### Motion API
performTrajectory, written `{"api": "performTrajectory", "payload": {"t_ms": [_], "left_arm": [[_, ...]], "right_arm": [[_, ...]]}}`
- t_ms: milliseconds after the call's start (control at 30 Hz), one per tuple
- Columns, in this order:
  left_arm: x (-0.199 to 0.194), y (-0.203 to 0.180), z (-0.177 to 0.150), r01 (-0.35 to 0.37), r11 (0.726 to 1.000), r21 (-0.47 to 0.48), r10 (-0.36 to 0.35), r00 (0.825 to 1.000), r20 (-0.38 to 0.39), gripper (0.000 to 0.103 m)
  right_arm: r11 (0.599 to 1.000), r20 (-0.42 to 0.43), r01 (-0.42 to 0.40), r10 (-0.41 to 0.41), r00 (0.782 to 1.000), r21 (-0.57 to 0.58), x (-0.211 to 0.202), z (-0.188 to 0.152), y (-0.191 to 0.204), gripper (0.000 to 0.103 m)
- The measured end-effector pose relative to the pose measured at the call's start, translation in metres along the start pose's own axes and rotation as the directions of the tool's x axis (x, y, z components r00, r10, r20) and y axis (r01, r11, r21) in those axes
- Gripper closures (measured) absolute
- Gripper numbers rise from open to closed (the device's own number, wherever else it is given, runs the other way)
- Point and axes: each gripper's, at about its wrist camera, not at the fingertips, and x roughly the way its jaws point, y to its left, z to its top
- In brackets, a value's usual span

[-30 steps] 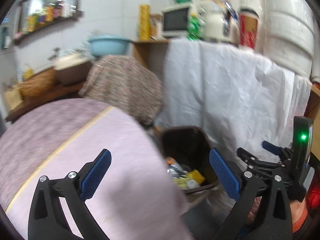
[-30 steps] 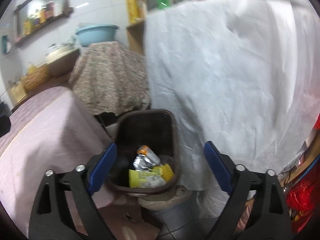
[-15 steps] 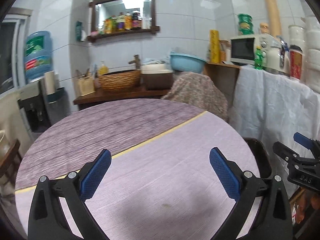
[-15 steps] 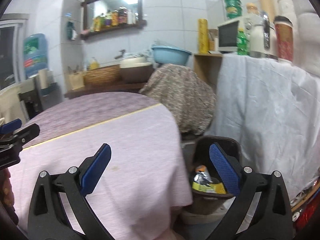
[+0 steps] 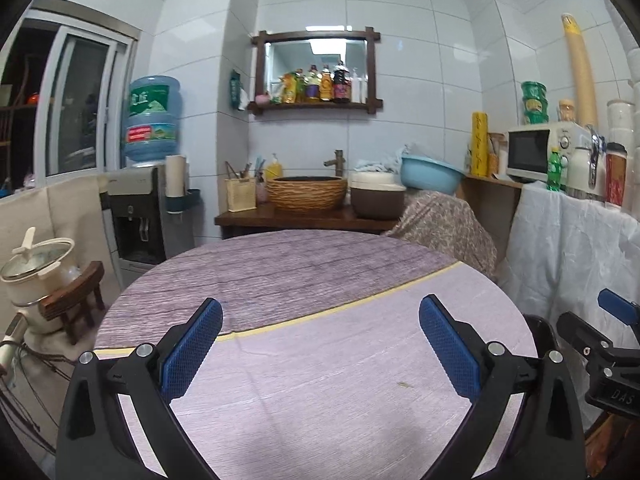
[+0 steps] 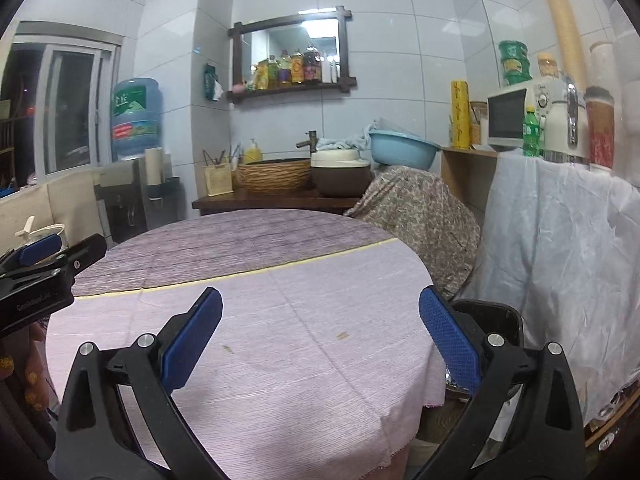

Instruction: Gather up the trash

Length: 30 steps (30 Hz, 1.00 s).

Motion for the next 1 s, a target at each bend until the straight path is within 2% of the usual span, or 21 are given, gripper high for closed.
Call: {"api": "performTrajectory", "payload": {"t_ms": [233, 1000], "left_arm": [[-0.009, 0.010, -0.001, -0.027, 0.999, -0.024, 0.028, 0.999, 0.022, 0.005], [-0.009, 0.018, -0.003, -0.056, 0.998, -0.040, 0.057, 0.998, 0.012, 0.005]], "right_arm": [[0.999, 0.007, -0.039, 0.039, 0.999, -0.007, -0.008, 0.000, 0.011, 0.006], [0.999, 0.015, -0.032, 0.032, 0.999, 0.014, -0.007, 0.002, 0.004, 0.006]]}}
